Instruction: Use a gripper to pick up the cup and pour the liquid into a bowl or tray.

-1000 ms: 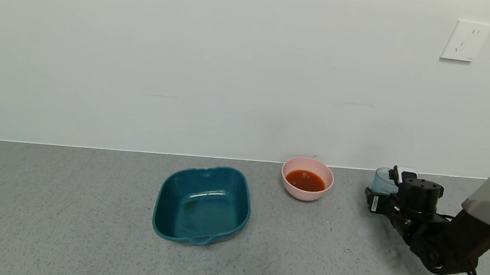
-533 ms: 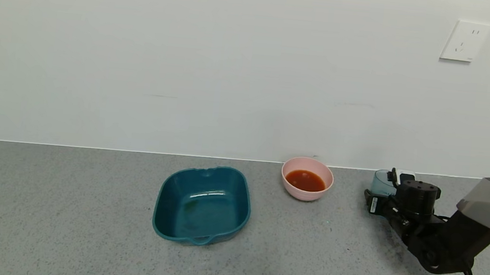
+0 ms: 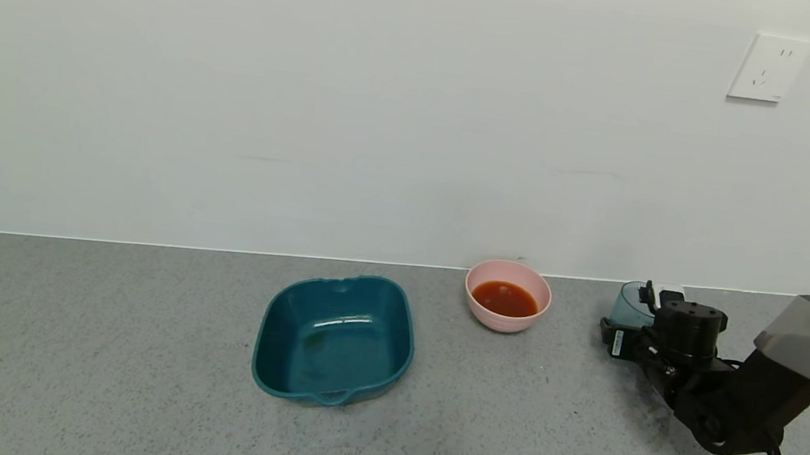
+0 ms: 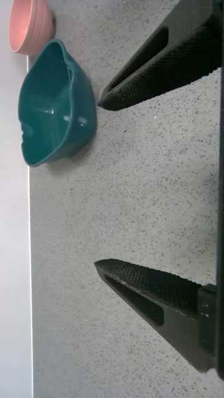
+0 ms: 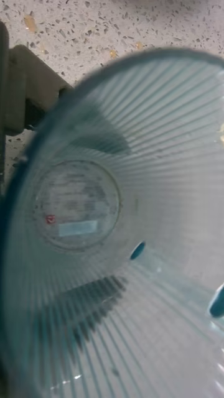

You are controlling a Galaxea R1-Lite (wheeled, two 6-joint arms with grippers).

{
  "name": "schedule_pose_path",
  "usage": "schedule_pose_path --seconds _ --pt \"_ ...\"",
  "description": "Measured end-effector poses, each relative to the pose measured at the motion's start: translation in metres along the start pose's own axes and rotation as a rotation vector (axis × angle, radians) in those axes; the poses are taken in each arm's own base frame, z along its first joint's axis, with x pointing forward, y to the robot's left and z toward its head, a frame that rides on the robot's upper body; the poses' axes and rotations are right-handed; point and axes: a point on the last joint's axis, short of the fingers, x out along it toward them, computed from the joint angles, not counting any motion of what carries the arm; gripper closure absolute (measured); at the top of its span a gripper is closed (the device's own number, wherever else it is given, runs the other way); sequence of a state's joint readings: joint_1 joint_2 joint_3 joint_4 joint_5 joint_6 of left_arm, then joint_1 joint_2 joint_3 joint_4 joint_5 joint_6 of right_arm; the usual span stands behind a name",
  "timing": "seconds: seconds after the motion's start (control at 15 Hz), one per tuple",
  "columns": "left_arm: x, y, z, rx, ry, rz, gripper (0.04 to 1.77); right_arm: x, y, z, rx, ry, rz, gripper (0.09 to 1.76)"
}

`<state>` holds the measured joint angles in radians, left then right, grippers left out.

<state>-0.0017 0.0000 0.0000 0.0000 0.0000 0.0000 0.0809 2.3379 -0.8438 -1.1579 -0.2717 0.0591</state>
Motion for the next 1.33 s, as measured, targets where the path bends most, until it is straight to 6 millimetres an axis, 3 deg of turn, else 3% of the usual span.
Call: schedule_pose_path --seconds 0.47,0.73,0.93,1.33 --pt "0.000 0.000 0.000 0.000 0.000 0.000 0.09 -0.011 -0.003 0.008 -0.007 0.031 0.001 0.21" --pt "0.000 0.000 0.000 0.000 0.000 0.000 0.09 -0.040 -0.009 0.033 -0.018 0.093 0.039 0.18" --pt "0.000 0.000 0.000 0.000 0.000 0.000 0.09 -0.078 -0.017 0.065 -0.026 0.136 0.070 0.17" --pt "0.000 0.000 0.000 0.000 0.000 0.000 0.09 -0.193 -0.039 0.124 -0.034 0.173 0.158 0.15"
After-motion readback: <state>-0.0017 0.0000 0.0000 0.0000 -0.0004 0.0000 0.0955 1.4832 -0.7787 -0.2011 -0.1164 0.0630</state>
